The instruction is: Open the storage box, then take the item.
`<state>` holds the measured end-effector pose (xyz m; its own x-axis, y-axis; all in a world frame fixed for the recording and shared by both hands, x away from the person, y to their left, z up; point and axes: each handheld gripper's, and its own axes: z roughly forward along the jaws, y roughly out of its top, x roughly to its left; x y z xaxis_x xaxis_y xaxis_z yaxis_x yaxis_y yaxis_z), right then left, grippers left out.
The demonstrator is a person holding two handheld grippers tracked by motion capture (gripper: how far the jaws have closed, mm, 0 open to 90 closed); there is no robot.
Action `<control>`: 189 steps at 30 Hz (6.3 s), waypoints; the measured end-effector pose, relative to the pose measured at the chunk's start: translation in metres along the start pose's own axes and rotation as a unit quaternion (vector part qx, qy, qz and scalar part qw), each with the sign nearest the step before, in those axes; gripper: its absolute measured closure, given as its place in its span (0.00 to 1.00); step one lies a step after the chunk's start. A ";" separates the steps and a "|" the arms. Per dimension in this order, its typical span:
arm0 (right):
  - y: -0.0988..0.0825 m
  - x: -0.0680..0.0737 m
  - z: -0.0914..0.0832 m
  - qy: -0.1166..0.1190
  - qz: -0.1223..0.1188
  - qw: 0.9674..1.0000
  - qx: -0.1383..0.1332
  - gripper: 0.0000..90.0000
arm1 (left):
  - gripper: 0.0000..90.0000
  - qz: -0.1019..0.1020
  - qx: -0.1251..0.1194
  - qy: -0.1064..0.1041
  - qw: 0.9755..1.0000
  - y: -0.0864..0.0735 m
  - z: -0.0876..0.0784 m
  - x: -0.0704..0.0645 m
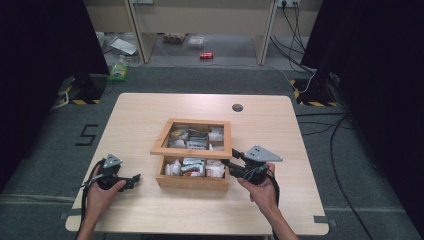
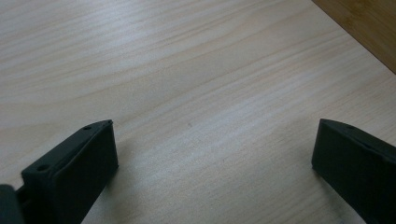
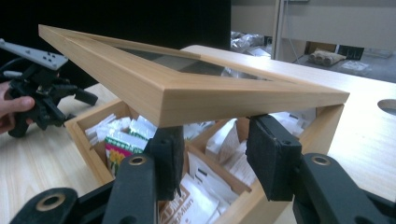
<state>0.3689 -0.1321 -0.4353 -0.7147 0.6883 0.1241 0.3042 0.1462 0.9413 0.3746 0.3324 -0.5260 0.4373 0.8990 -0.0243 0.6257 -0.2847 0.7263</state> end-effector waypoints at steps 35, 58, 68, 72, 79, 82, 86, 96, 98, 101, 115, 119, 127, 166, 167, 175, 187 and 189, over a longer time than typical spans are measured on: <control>0.032 -0.016 0.026 -0.010 0.014 0.999 -0.030 0.65 | 0.00 0.001 0.000 0.000 1.000 0.000 0.000 0.001; 0.038 -0.026 0.039 -0.011 0.036 0.999 -0.036 0.65 | 0.00 0.002 0.001 -0.001 1.000 0.000 0.000 0.001; 0.047 -0.031 0.043 -0.015 0.040 0.998 -0.043 0.65 | 0.00 0.001 0.000 -0.001 1.000 0.000 0.000 0.001; 0.049 -0.032 0.045 -0.016 0.043 0.998 -0.045 0.65 | 0.00 0.001 0.001 -0.001 1.000 0.001 0.000 0.001; 0.054 -0.035 0.049 -0.023 0.036 0.998 -0.042 0.65 | 0.00 0.001 0.001 -0.001 1.000 0.001 0.000 0.001; 0.056 -0.037 0.051 -0.026 0.034 0.998 -0.041 0.65 | 0.00 0.001 0.001 -0.002 1.000 0.001 0.000 0.001; 0.059 -0.039 0.053 -0.030 0.030 0.998 -0.039 0.65 | 0.00 0.001 0.000 -0.001 1.000 0.001 0.000 0.001; 0.063 -0.046 0.061 -0.039 0.032 0.998 -0.034 0.65 | 0.00 0.001 0.001 -0.001 1.000 0.001 0.000 0.001; 0.063 -0.048 0.063 -0.042 0.036 0.998 -0.032 0.65 | 0.00 0.001 0.001 -0.001 1.000 0.001 0.000 0.001; 0.065 -0.051 0.066 -0.048 0.034 0.998 -0.032 0.65 | 0.00 0.001 0.000 -0.001 1.000 0.001 0.000 0.001; 0.068 -0.070 0.076 -0.088 0.039 0.995 -0.017 0.62 | 0.00 0.002 0.000 -0.001 1.000 0.001 0.000 0.001; 0.071 -0.076 0.081 -0.102 0.038 0.994 -0.012 0.61 | 0.00 0.002 0.001 -0.001 1.000 0.001 0.000 0.001; 0.073 -0.081 0.088 -0.121 0.032 0.992 0.002 0.61 | 0.00 0.002 0.000 -0.001 1.000 0.001 0.001 0.002; 0.047 -0.068 0.086 -0.080 0.009 0.996 0.044 0.58 | 0.00 0.002 0.002 -0.001 1.000 0.001 0.001 0.004; 0.047 -0.068 0.086 -0.080 0.009 0.996 0.044 0.58 | 0.00 0.003 0.002 -0.001 1.000 0.001 0.001 0.004; 0.042 -0.061 0.090 -0.065 0.004 0.996 0.059 0.57 | 0.00 0.003 0.002 -0.001 1.000 0.001 0.001 0.004; 0.041 -0.057 0.094 -0.063 -0.006 0.995 0.080 0.57 | 0.00 0.003 0.002 -0.001 1.000 0.001 0.001 0.004; 0.040 -0.057 0.096 -0.066 -0.008 0.994 0.088 0.57 | 0.00 0.003 0.002 -0.001 1.000 0.001 0.001 0.004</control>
<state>0.4821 -0.0976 -0.4346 -0.6356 0.7700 0.0560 0.4072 0.2727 0.8717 0.3775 0.3350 -0.5258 0.4415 0.8970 -0.0218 0.6260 -0.2905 0.7237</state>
